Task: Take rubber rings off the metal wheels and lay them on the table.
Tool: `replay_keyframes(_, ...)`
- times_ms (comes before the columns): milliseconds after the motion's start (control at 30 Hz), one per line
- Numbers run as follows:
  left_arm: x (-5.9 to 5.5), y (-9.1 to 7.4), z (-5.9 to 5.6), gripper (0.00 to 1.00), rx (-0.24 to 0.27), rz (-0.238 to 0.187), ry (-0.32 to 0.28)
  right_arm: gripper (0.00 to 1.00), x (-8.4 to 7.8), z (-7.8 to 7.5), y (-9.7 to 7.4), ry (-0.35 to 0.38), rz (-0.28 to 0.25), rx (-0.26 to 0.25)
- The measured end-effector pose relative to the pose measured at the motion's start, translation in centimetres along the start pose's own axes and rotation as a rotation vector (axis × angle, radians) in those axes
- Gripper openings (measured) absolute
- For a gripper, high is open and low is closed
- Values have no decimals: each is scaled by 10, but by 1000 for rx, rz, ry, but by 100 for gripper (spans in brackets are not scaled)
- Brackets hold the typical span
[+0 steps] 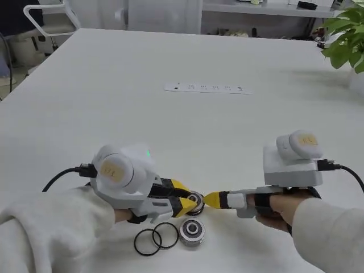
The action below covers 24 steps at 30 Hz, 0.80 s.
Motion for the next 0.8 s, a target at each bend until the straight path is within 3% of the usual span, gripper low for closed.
replay_keyframes(800, -1, 0, -1, 8, 1, -13, -2, 0, 1, 11, 0, -3, -3, 28)
Point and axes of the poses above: the centre of the closed fingertips' face, and the gripper's own axes: y roughly forward along the fingers, z roughly to its left, x roughly out of its top, the point moved 7 cm from there along -y, roughly backward along the fingers, and after that the axes turned 2 degrees about -z, right-handed, at the moved point
